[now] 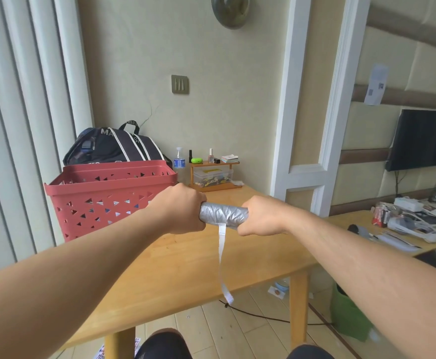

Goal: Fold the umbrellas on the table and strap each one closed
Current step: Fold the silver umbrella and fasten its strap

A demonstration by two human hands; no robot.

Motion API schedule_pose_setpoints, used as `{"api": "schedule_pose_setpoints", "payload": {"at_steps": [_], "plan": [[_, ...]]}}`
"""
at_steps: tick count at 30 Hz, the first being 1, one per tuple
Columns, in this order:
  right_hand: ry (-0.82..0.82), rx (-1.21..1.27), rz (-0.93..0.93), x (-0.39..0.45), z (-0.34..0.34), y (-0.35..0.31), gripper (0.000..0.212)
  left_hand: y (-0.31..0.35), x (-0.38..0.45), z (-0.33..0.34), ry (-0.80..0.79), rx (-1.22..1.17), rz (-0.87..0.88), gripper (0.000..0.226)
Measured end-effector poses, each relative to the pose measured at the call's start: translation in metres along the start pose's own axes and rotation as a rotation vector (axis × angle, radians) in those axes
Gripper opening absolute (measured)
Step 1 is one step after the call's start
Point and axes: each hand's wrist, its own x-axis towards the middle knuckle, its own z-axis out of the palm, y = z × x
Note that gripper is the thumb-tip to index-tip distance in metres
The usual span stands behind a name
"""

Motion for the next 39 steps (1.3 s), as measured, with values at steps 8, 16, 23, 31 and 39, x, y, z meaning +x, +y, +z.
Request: {"api": "schedule_pose_setpoints", "payload": {"at_steps": [8,16,23,31,39], "plan": [[0.458,-0.544,-0.273,0.003,0.007,-0.018,0.032,0.014,0.001,-0.006,-0.066,-0.181,-0.131,0.021],[0.867,-0.608,-0.414,0.014,0.014,0.013,0.039,0.017,-0.005,-0.014,-0.527,-0.897,-0.35,0.021],[0.486,-0.593,-0.285,-0.002,0.022,-0.004,0.021,0.006,-0.003,-0.016,-0.547,-0.577,-0.192,0.041],[0.33,-0.517,-0.165,-0.005,0.019,-0.021,0.012,0.021,-0.01,0.003,-0.139,-0.078,-0.029,0.027],[0.103,-0.3,-0.115,-0.007,0.011,-0.019,0.016,0.022,-0.016,0.008,0.073,0.114,-0.035,0.017]]}}
